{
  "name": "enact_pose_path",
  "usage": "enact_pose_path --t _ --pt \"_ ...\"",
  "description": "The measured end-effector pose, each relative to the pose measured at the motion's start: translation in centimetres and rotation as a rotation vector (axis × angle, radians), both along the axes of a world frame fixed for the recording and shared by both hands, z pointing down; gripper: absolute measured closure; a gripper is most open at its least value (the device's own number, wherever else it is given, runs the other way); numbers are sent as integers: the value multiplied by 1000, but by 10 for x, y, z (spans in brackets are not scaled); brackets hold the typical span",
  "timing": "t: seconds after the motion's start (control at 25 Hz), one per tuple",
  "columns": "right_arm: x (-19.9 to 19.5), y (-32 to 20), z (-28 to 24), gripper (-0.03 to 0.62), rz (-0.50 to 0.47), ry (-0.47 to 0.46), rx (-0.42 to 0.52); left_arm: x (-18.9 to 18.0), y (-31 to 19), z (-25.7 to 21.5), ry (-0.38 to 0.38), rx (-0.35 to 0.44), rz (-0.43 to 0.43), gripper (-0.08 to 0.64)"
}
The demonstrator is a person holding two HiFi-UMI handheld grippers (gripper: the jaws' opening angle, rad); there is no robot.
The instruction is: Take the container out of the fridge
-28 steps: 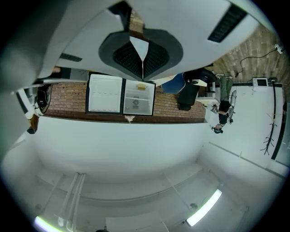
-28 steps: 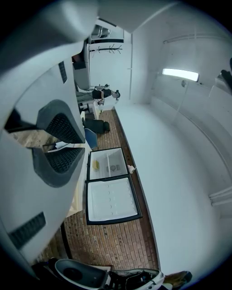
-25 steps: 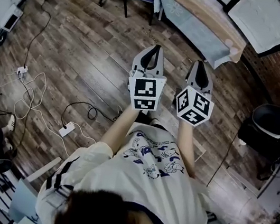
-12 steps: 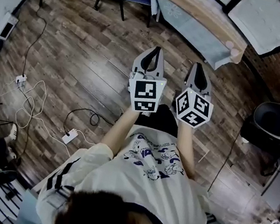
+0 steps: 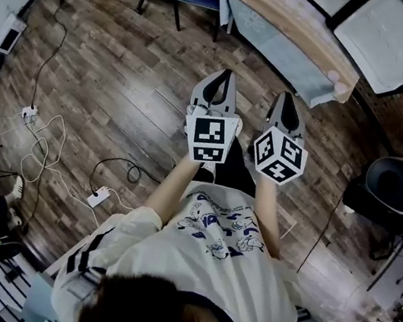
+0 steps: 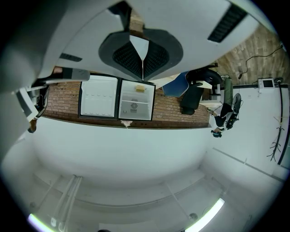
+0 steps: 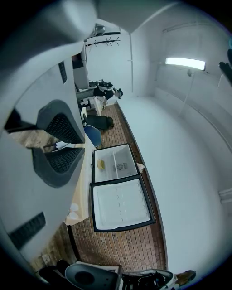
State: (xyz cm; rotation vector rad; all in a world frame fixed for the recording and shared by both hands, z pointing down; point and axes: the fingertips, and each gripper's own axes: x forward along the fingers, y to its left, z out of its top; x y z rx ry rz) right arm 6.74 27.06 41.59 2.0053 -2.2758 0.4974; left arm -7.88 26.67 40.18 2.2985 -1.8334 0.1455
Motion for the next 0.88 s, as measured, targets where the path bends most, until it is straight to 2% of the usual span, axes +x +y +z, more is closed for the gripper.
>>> enact_pose_path --t 0.32,0.88 --pt "4 -74 3 545 -26 -8 -5 6 -69 3 3 -5 -26 540" --pt "41 -239 -6 545 -45 -33 -11 39 -225 -10 -14 0 -62 540"
